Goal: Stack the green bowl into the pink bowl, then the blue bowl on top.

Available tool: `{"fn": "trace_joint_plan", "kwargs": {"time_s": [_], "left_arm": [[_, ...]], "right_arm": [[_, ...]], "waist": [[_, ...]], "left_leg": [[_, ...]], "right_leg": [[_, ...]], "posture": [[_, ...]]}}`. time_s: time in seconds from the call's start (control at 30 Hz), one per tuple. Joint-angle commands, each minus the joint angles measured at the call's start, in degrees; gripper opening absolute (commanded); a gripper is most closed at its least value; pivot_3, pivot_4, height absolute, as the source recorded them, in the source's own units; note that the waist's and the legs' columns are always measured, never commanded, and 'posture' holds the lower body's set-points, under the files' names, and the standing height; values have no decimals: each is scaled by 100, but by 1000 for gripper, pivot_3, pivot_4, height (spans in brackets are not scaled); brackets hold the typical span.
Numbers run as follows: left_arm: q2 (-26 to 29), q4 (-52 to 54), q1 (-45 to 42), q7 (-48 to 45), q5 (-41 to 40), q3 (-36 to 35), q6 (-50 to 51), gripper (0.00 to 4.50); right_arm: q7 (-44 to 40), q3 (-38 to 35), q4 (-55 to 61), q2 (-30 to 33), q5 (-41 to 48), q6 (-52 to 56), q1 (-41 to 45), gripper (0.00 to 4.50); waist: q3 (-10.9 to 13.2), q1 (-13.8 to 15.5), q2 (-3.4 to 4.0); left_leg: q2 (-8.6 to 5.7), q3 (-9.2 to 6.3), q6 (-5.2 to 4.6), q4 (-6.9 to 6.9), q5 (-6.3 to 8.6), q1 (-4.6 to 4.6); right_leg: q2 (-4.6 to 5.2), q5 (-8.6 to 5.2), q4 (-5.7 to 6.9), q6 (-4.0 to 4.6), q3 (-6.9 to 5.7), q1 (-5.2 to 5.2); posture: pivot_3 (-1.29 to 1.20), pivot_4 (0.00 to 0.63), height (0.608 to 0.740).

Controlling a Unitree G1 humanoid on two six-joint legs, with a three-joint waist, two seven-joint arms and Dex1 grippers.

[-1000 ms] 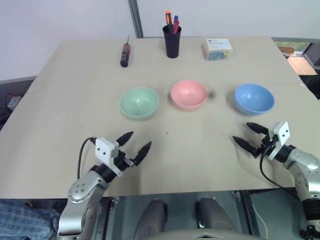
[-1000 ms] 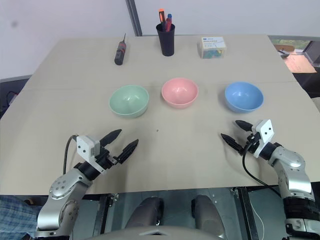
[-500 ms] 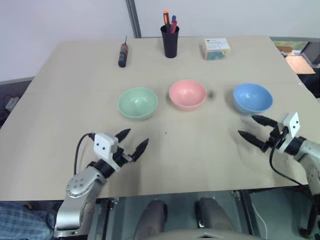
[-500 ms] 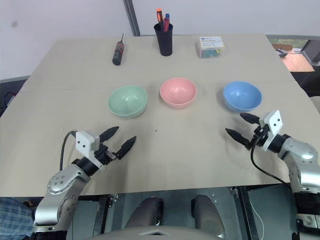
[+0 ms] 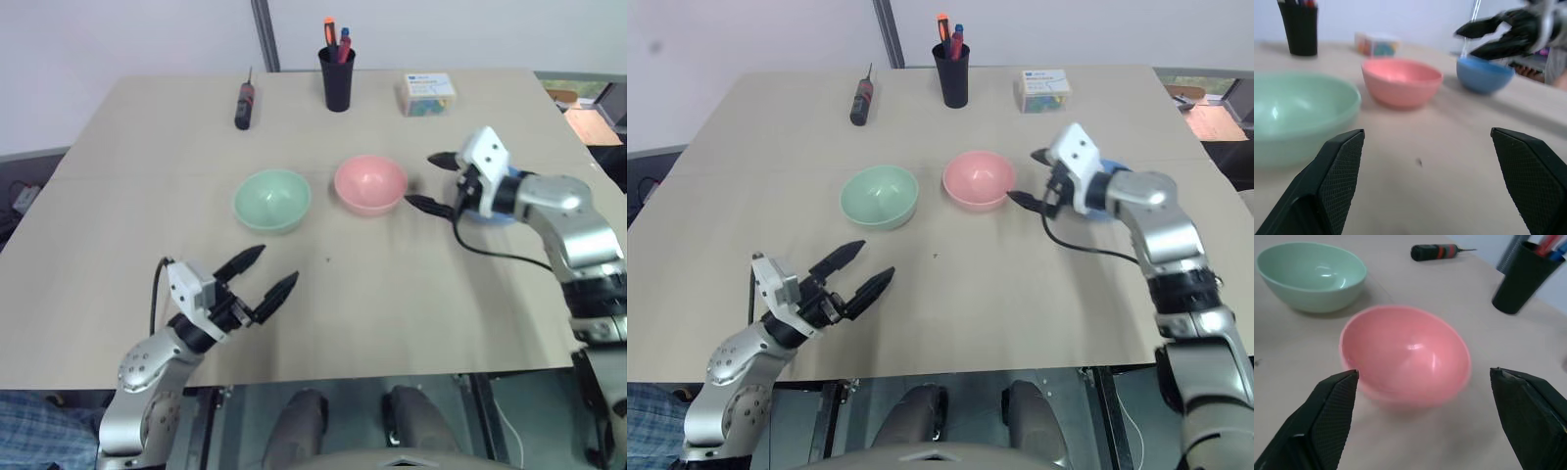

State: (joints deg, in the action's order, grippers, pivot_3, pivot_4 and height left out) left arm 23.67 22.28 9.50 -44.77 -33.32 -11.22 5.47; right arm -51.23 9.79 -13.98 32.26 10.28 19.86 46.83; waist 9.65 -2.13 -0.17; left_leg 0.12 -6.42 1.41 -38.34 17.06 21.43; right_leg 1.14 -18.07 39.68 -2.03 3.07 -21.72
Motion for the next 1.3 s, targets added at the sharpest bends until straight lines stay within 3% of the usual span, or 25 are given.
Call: {"fn": "trace_joint_plan", "kwargs": {"time_s": [0.03, 0.23, 0.5, 0.73, 0.87, 1.17, 1.3], "left_arm": [[24, 542, -197, 205, -287, -142, 57, 4366], [79, 972, -253, 525, -150, -119, 76, 4366], [-70, 1181, 86, 722, 73, 87, -33, 4366], [-40, 1080, 123, 637, 43, 89, -77, 4366], [5, 964, -43, 560, 10, 111, -45, 4366], [106, 780, -319, 372, -41, 126, 44, 4366], [129, 784, -284, 335, -38, 104, 64, 4500]], "right_arm": [[-113, 293, -809, -235, -380, -86, 554, 4500], [-898, 768, -1572, -473, -740, -494, 1078, 4500], [-1204, 499, -1821, -748, -599, -437, 1530, 4500], [-2064, 584, -723, -514, -144, 375, 1229, 4500], [-1648, 783, -773, -590, -554, 283, 984, 4500], [-641, 1090, -2429, -926, -1602, -763, 1320, 4500], [-578, 1112, -2548, -983, -1747, -1095, 1284, 2793]], "waist": [[0, -2, -2], [0, -21, -2], [1, -23, 0], [2, -20, 0], [1, -20, -1], [1, -48, -1], [1, -36, -1]], "left_leg": [[0, -4, 16, -2, -9, 14], [-3, 0, 26, -4, -15, 73], [0, 2, 27, -7, -15, 83], [-4, -3, 27, -11, -15, 99], [-4, -9, 27, -12, -15, 100], [-4, 1, 30, -20, -17, 98], [0, 6, 30, -18, -17, 99]], "right_leg": [[1, 0, -1, 0, -3, -12], [22, 1, 7, 0, -2, -77], [18, 1, 21, 1, 0, -98], [24, 1, 16, 1, -4, -103], [24, 1, 15, 1, -10, -103], [17, 2, 23, 1, -4, -104], [18, 2, 20, 1, -2, -110]], "posture": [[0, 150, 739], [0, 150, 739], [0, 150, 739], [0, 150, 739], [0, 150, 739], [0, 150, 739], [0, 150, 740]]}}
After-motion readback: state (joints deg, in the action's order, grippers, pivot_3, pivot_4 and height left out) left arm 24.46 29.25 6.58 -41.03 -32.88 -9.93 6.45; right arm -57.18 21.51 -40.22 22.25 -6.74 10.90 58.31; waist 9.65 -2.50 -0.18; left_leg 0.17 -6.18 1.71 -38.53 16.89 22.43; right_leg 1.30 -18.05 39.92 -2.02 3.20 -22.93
